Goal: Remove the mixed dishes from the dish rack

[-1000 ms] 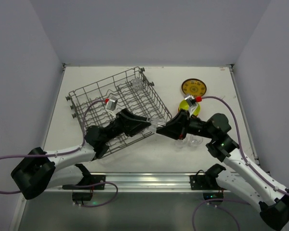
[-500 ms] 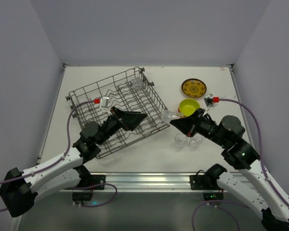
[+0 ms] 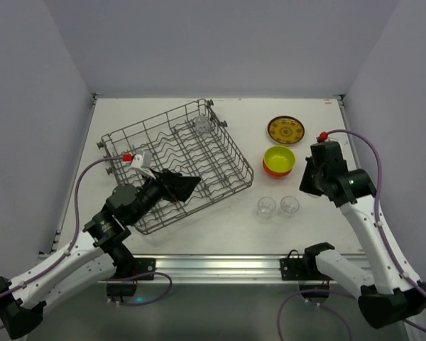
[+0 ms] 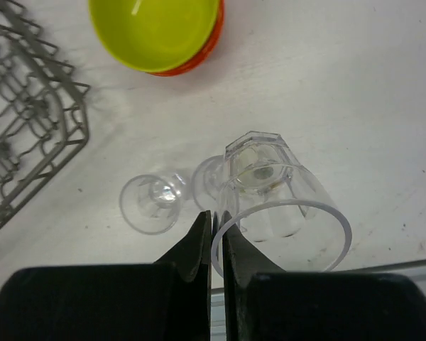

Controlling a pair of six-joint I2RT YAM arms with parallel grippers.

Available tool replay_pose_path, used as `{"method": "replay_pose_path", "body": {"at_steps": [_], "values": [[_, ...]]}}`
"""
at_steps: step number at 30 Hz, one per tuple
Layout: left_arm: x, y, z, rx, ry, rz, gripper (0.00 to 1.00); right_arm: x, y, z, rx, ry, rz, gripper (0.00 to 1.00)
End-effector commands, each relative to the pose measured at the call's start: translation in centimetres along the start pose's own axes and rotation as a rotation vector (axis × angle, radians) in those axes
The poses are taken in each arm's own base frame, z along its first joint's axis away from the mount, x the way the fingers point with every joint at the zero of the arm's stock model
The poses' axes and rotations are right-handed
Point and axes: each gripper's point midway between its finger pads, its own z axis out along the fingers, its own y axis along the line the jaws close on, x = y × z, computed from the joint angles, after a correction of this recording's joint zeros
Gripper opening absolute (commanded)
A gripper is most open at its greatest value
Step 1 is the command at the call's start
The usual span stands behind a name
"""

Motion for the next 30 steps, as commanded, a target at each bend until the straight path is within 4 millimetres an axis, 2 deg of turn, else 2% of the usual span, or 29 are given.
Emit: {"method": "replay_pose_path", "body": {"at_steps": [1,4,5,10,16,17,20,24,30], "values": [[-0.6,-0.7,-0.9,-0.003,0.054,0.113,1.0,0.2,-2.1,1.1,0.104,0.104,-0.045,0.0],[-0.3,-1.0,-1.4,0.007,0.098,0.141,1.0,0.8,-3.1,3.0,0.164,0.186,-0.019,0.0],[0.3,-1.0,-1.8,0.027,0.118,0.154,1.0,1.5,-3.8,4.8,0.195,0.243,0.013,0.0],[1.0,-0.7,-2.2,0.044,0.131,0.178,1.0,1.9,-5.3,6.0,0.229,0.278,0.092,0.0],[1.3,-0.5,-2.1,0.048,0.146,0.219,1.0,3.5,-5.1,7.4,0.228,0.352,0.132,0.0],[1.5,-0.9,-2.2,0.074,0.16,0.224,1.0,3.7,-5.1,7.6,0.228,0.359,0.135,0.0],[1.7,-0.7,-2.3,0.068,0.171,0.246,1.0,4.6,-4.9,9.1,0.23,0.399,0.155,0.0],[1.5,-0.1,-2.6,0.051,0.164,0.276,1.0,6.0,-5.5,10.6,0.278,0.43,0.203,0.0],[1.3,-0.3,-2.8,0.061,0.156,0.282,1.0,7.5,-6.4,11.2,0.317,0.438,0.229,0.0]]}}
